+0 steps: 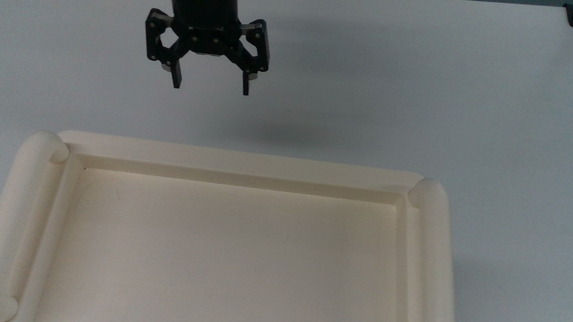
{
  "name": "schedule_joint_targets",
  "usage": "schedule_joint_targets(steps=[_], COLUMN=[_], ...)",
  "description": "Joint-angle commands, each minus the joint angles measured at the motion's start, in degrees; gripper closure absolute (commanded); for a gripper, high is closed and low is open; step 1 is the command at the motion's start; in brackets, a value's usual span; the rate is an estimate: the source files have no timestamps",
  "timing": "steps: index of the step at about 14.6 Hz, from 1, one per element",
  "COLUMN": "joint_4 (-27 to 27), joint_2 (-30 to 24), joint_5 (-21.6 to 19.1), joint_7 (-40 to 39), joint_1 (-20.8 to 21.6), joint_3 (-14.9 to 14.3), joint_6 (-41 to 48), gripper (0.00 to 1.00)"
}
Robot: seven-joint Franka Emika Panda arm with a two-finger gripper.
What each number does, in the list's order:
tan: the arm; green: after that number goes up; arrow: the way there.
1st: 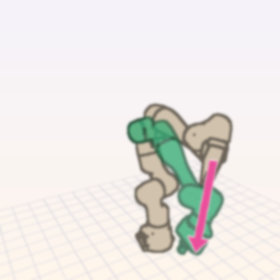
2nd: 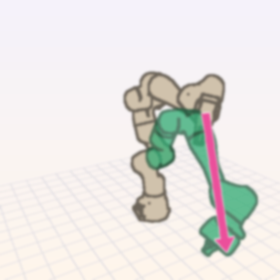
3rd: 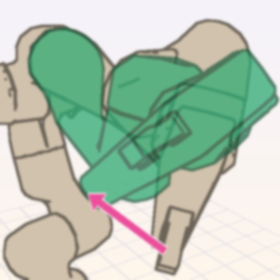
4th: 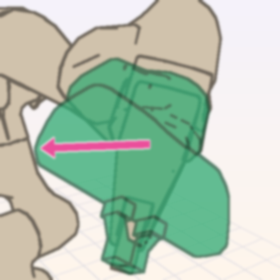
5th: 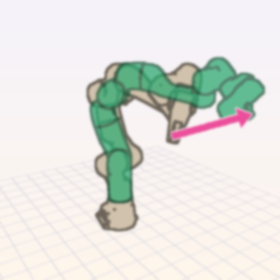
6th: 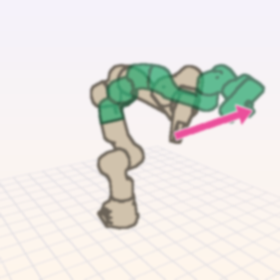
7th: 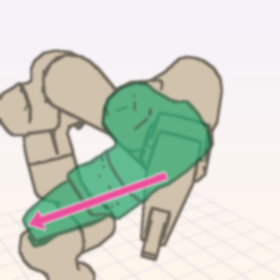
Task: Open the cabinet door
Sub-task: 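Move the open gripper toward the orange tab on the cabinet door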
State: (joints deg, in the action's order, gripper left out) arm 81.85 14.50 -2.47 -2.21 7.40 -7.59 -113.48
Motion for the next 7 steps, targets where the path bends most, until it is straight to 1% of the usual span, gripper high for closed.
schedule_joint_targets(steps=[1,3,5,7], joint_4=[-0.2,-0.3,-0.3,-0.3], joint_2=[-0.5,-0.4,-0.4,0.2], joint_5=[-0.9,-0.8,-0.5,0.0], joint_7=[-0.4,0.1,2.4,7.1], joint_1=[7.3,9.9,11.7,14.6], joint_3=[-4.2,-4.8,-4.8,-5.2], joint_6=[-5.5,-8.2,-12.4,-20.5], gripper=[0.00,0.00,0.00,0.00])
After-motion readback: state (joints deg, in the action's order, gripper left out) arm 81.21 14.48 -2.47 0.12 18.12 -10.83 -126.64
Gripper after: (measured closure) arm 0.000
